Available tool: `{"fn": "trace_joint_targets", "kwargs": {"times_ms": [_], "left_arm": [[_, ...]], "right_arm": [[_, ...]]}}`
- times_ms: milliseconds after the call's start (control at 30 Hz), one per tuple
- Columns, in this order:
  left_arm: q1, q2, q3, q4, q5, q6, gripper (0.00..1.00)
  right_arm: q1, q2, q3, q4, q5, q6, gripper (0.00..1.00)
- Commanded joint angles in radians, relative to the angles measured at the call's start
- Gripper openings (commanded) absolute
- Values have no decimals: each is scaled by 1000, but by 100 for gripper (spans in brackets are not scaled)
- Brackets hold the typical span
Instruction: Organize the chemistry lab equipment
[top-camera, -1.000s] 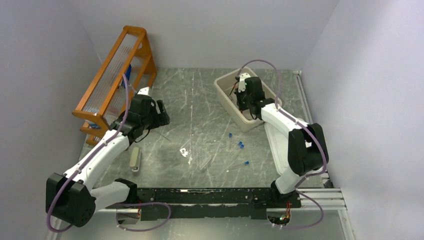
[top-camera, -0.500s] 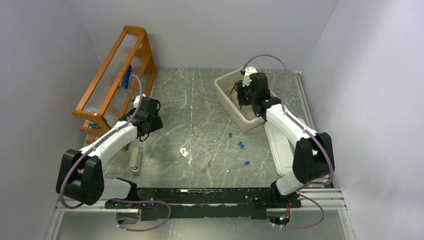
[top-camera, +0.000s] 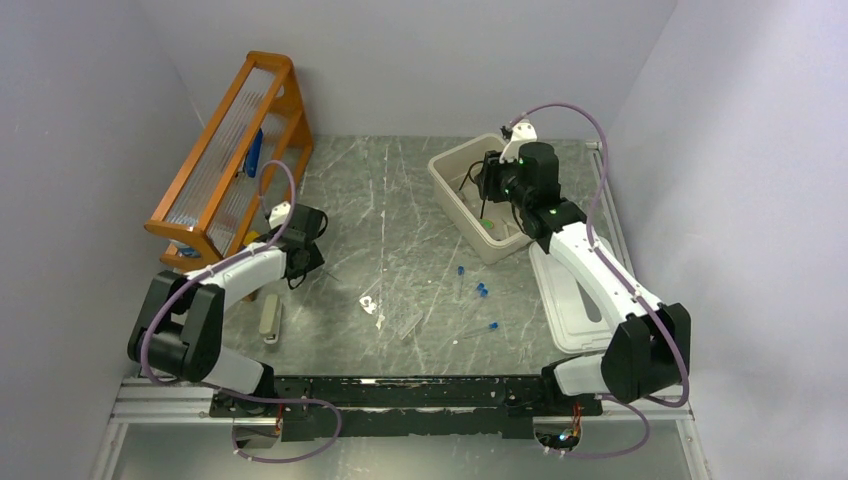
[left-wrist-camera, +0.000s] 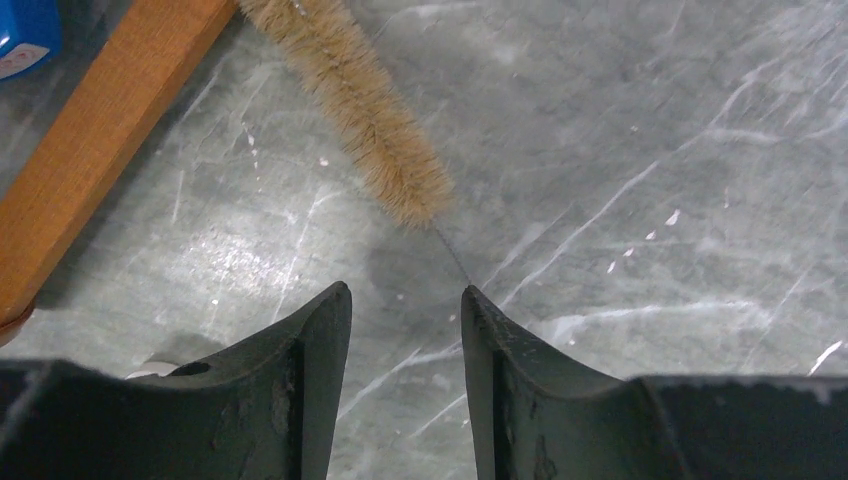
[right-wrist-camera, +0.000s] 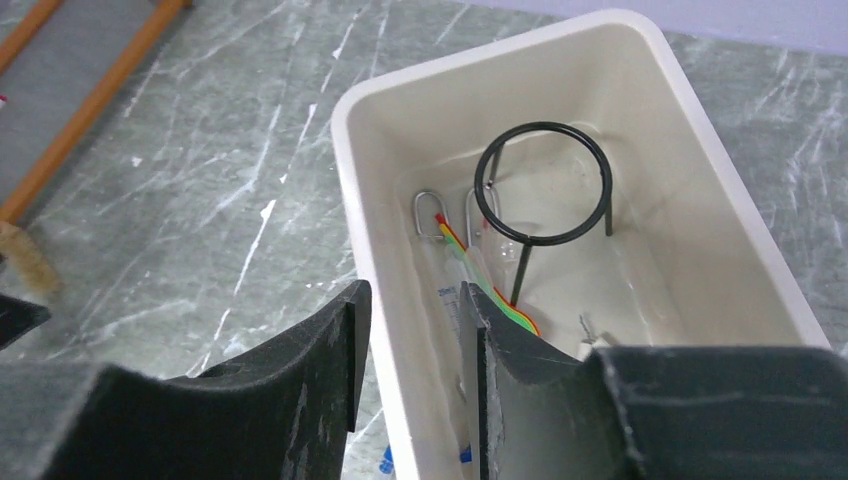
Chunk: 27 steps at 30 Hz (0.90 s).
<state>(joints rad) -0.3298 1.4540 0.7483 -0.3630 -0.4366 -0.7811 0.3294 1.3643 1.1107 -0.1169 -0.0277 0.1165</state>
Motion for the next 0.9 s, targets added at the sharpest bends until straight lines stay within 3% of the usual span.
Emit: {"fn": "trace_joint_targets", "kwargs": {"times_ms": [0, 267, 600, 667, 867], "left_arm": [[6, 24, 4, 106, -40, -36, 49], [9, 134, 58, 125, -126, -48, 42], [9, 184, 53, 161, -104, -44, 16], [9, 158, 46, 163, -82, -42, 6], [3, -27, 39, 144, 79, -42, 5]], "right_arm": [[3, -30, -1, 26, -53, 30, 40], [4, -42, -4, 42, -23, 68, 33], [7, -62, 1, 34, -44, 86, 30], [8, -69, 0, 34, -60, 93, 30], [9, -81, -30, 52, -175, 147, 29]]}}
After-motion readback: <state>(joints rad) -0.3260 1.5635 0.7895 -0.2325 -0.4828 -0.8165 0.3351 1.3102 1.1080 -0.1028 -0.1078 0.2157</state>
